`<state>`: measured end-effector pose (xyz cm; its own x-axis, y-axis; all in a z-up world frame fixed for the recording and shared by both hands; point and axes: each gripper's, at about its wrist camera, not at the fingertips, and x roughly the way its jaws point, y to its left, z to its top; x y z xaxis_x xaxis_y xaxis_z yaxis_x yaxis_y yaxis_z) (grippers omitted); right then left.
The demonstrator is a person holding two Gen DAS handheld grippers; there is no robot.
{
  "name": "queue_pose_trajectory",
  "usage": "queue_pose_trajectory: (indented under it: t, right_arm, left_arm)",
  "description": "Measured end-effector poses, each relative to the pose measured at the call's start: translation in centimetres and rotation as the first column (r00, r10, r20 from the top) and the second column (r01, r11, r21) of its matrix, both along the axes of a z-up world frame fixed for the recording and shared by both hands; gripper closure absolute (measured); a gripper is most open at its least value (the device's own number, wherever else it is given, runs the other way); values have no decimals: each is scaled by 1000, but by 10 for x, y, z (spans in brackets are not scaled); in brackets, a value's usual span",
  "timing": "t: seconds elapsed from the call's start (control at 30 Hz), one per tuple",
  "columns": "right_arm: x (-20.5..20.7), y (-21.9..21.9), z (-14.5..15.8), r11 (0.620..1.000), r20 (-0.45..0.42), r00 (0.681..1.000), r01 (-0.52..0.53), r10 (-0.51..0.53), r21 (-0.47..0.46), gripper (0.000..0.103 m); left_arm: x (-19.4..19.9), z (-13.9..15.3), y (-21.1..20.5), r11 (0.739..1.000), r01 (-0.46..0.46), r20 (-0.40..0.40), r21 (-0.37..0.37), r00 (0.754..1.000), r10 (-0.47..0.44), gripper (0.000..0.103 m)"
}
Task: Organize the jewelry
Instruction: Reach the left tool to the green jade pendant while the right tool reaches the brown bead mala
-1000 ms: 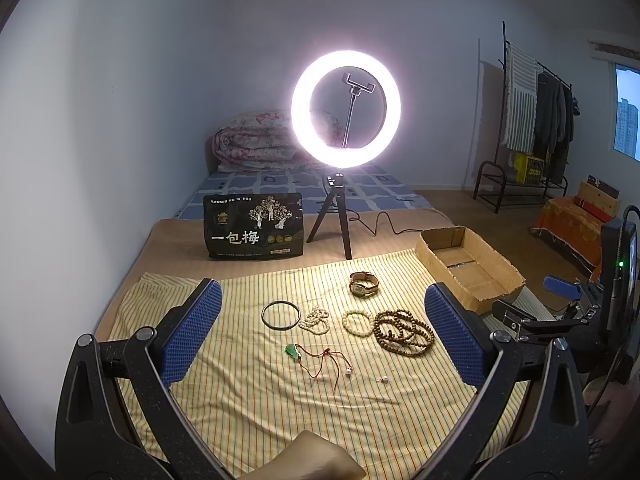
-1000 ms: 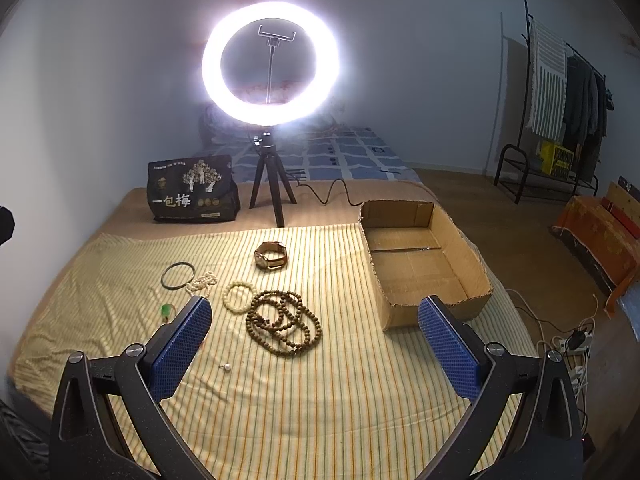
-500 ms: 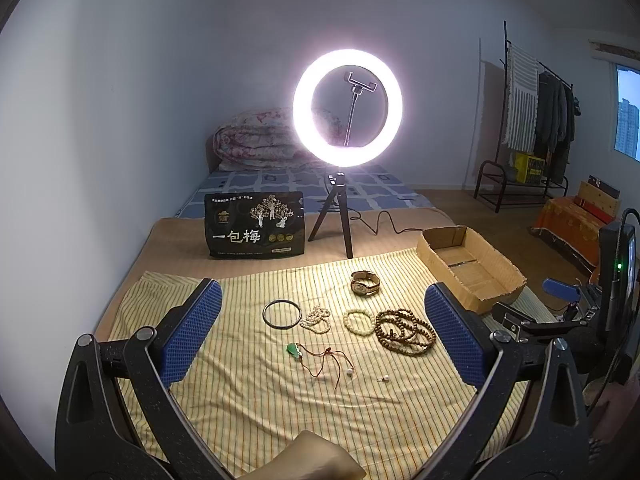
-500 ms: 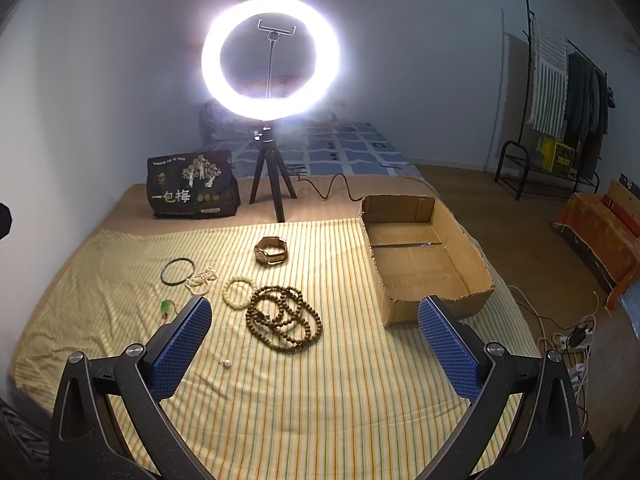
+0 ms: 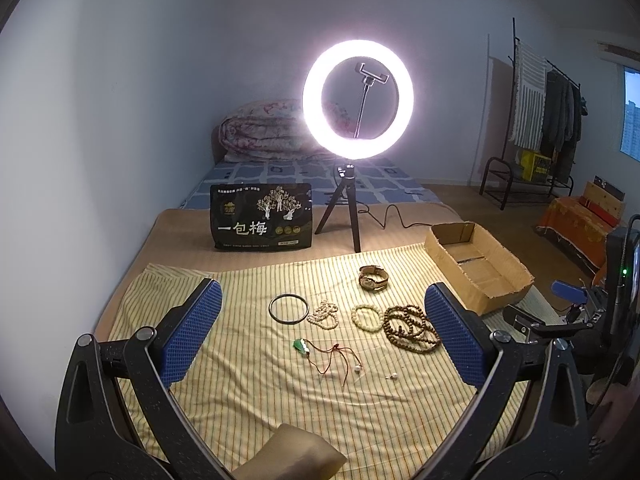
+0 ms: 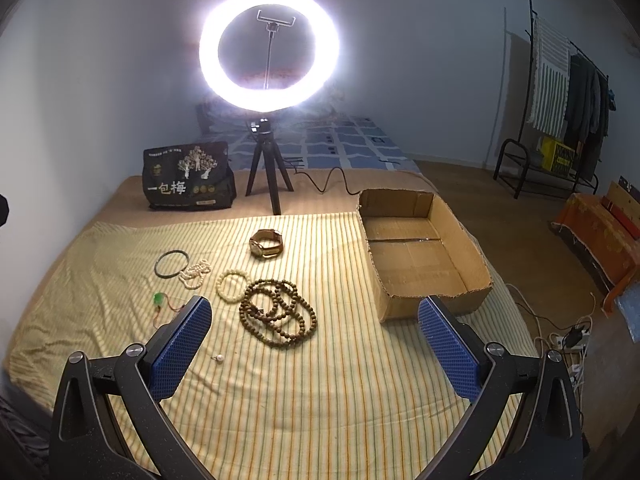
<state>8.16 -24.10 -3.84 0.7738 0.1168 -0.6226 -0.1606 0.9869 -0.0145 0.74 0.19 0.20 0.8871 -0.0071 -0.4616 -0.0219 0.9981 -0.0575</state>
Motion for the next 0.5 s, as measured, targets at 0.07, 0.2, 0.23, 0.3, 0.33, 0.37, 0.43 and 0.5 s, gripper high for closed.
queue_pose_trajectory:
  t: [0.07,0.2,0.23,0.3,0.33,0.37,0.43,0.5]
  right_arm:
    - [3,-1,-3,1000,-7,1000,4,-4,-9,0]
    - [12,-3,-10,1000,-36,999,-6,5,-7,0]
    - [14,-3,-12,1000,-44,999,-15,15,-6,0]
    - [19,-1,-16,999,-59,998,-32,31,-22,0]
    - [21,0,-18,999,-65,997,-38,36,-35,0]
    - [23,1,-20,998,-71,997,-44,40,-45,0]
    - [28,4,-23,997,-84,995,-59,54,-58,0]
    - [33,7,-25,995,-96,993,-74,67,-66,0]
  left_arm:
    - [4,-2,3,1000,-5,-11,-3,1000,5,0]
    - [15,-8,11,1000,-15,-42,-8,999,15,0]
    - [17,-9,12,1000,-19,-50,-7,999,18,0]
    - [24,-13,17,1000,-27,-70,-7,997,27,0]
    - [29,-16,21,1000,-28,-85,-13,996,27,0]
    - [33,-17,23,1000,-21,-101,-23,995,19,0]
    - [40,-22,28,999,-25,-127,-34,992,20,0]
    - [49,-28,34,998,-30,-155,-51,988,21,0]
